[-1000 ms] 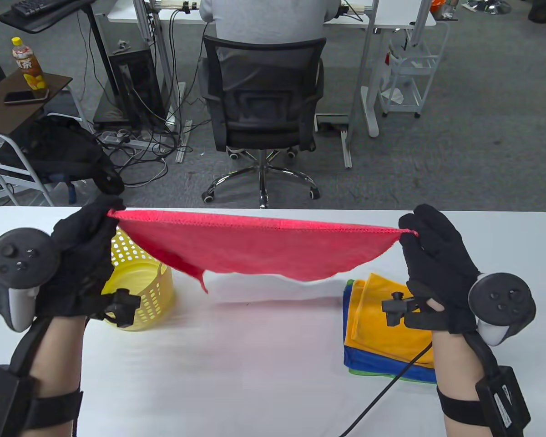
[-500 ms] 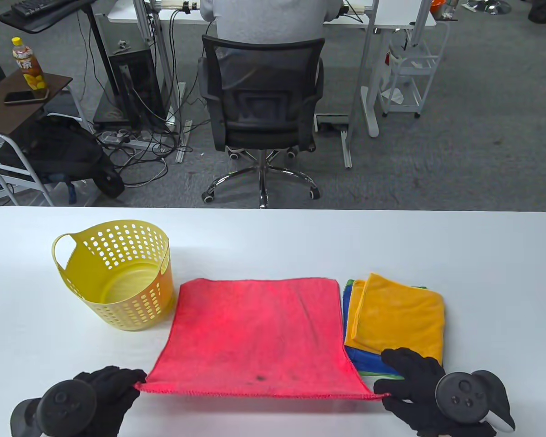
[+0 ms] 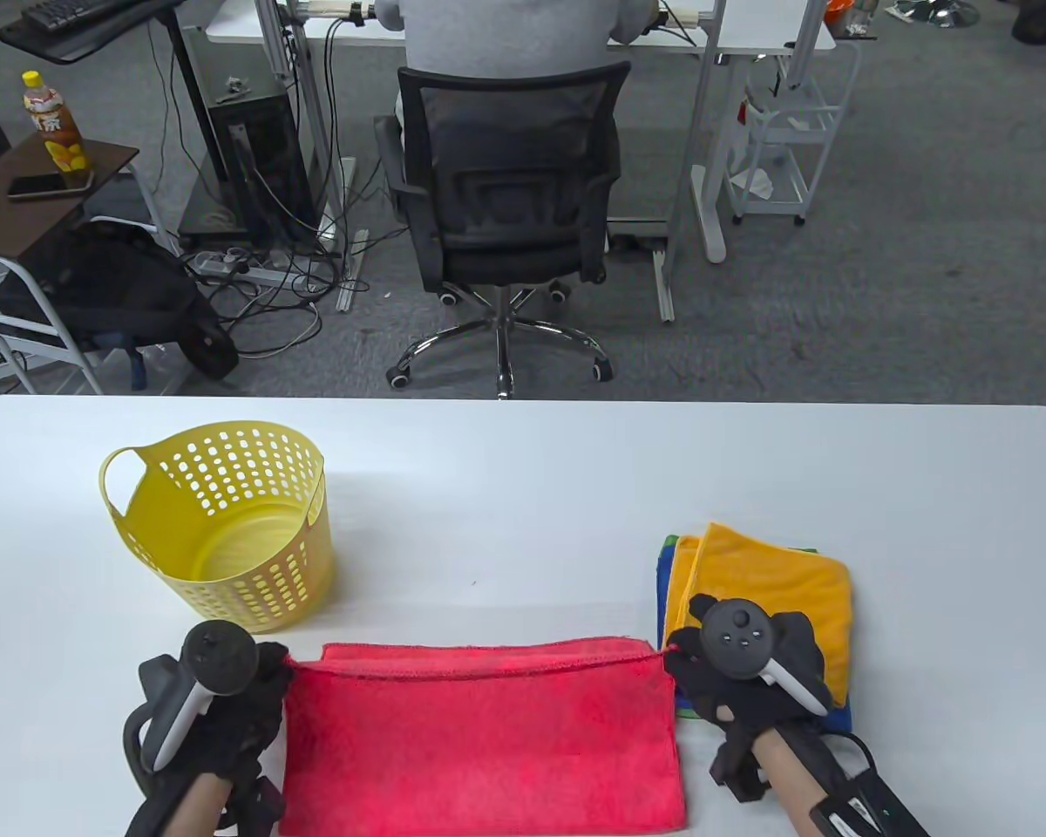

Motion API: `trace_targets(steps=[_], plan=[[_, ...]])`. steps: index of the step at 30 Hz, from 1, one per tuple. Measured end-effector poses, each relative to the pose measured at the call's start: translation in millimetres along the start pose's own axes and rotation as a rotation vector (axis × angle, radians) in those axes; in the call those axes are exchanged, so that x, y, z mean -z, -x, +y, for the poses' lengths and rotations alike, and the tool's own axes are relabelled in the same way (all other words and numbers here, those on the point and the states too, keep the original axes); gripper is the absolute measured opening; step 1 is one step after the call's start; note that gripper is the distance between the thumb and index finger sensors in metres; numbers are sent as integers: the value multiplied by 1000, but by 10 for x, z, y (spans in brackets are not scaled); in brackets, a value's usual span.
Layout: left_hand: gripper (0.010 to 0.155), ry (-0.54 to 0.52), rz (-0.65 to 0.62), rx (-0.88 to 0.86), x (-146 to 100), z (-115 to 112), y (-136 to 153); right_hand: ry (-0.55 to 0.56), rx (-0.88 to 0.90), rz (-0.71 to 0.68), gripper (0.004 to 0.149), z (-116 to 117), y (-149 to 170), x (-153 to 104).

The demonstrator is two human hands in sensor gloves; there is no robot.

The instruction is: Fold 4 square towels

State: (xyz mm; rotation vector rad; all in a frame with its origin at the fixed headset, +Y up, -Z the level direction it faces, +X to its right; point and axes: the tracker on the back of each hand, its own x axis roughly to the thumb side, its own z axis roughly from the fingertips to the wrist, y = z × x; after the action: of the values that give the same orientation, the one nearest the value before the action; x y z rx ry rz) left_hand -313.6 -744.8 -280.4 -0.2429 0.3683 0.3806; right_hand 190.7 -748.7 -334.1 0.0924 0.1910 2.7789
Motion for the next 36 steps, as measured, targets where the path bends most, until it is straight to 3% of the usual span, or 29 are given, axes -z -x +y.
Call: trace_targets(steps=[1, 3, 6, 8, 9, 11, 12, 13, 15, 19, 21, 24, 27, 32, 36], plan=[[59, -3, 6, 9, 31, -32, -3, -15, -21, 33, 61, 32, -2, 30], [59, -11, 4, 55, 50, -110, -3, 26, -63, 20, 63, 54, -49, -43], [60, -62, -26, 86, 11, -184, 23, 133, -161, -11, 53, 32, -184, -368], [61, -77, -35, 100, -4, -214, 31, 33, -214, -22, 49, 91, -259, -528], [61, -74, -42, 111, -6, -227, 27, -133, -243, 59, 53, 193, -288, -606], [61, -75, -50, 121, -6, -255, 15, -336, -311, 174, 63, 408, -297, -652], [61, -74, -53, 138, -2, -274, 5, -346, -331, 188, 66, 536, -285, -633], [61, -74, -55, 152, -2, -285, -1, -336, -330, 189, 71, 613, -284, -610], [62, -82, -57, 180, -10, -312, -8, -214, -314, 181, 74, 720, -363, -597], [63, -105, -79, 167, -53, -293, -15, -221, -243, 130, 59, 826, -541, -582], [64, -121, -86, 156, -74, -263, -16, -174, -197, 124, 51, 840, -558, -582], [60, -148, -95, 138, -108, -220, 7, -242, -152, 156, 47, 761, -509, -534], [61, -150, -106, 102, -122, -182, 34, -280, 95, 203, 44, 609, -408, -529], [61, -148, -118, 65, -119, -109, 60, -117, 185, 247, 42, 118, -413, -586], [62, -151, -125, 39, -122, -60, 91, -53, 176, 181, 42, -231, -845, -594]])
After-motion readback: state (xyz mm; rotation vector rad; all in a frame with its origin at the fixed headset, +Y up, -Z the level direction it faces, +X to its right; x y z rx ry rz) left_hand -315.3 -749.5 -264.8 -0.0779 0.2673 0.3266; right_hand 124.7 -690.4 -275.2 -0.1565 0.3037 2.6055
